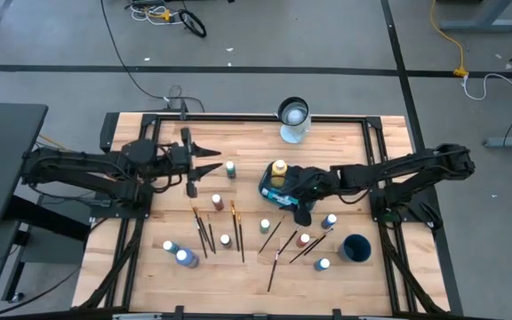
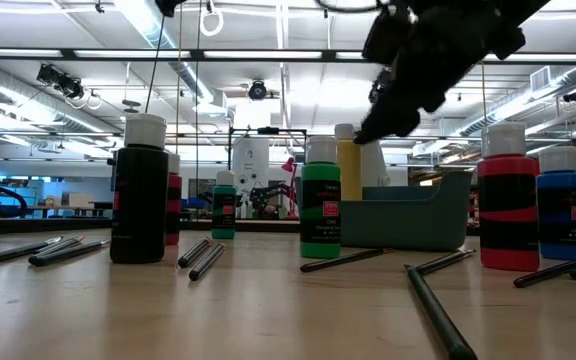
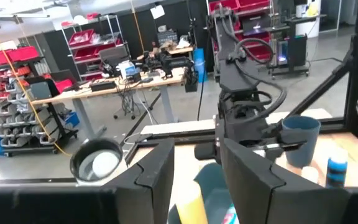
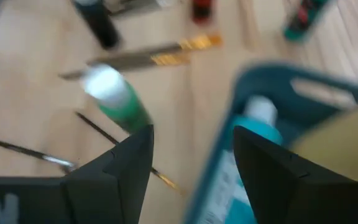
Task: Pick & Place Paint Supplies
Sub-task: Put the large light blue paint bottle into the green bin
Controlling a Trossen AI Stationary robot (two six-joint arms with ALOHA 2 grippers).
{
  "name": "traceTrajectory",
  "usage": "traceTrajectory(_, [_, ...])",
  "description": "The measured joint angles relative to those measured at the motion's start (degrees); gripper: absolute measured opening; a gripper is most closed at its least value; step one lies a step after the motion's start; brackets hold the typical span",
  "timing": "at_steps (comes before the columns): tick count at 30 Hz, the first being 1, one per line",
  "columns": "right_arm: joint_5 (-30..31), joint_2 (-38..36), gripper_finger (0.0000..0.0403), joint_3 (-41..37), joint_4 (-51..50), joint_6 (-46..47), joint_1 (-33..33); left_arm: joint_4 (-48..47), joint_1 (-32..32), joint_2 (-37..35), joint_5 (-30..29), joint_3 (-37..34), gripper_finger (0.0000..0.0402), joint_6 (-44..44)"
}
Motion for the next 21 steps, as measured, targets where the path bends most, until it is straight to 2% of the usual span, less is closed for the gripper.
traceTrajectory(3, [4.97,1.87,0.022,0.0,-2.84,3.2,-0.36,1.3,0.0,-0.68,0.0,-2.02,0.0142,0.16])
traceTrajectory(5, [6.18,3.25,0.022,0.0,-4.45,6.51,-0.77,3.12,0.0,-0.69,0.0,-2.93,0.0142,0.22])
traceTrajectory(14, [4.01,10.6,0.022,0.05,-1.7,10.61,-1.44,4.58,0.0,-0.71,0.0,-3.1,0.0142,4.03])
traceTrajectory(21, [7.44,12.39,0.022,0.26,-0.42,11.53,-1.36,5.73,0.0,-0.67,0.01,-3.1,0.0142,5.85])
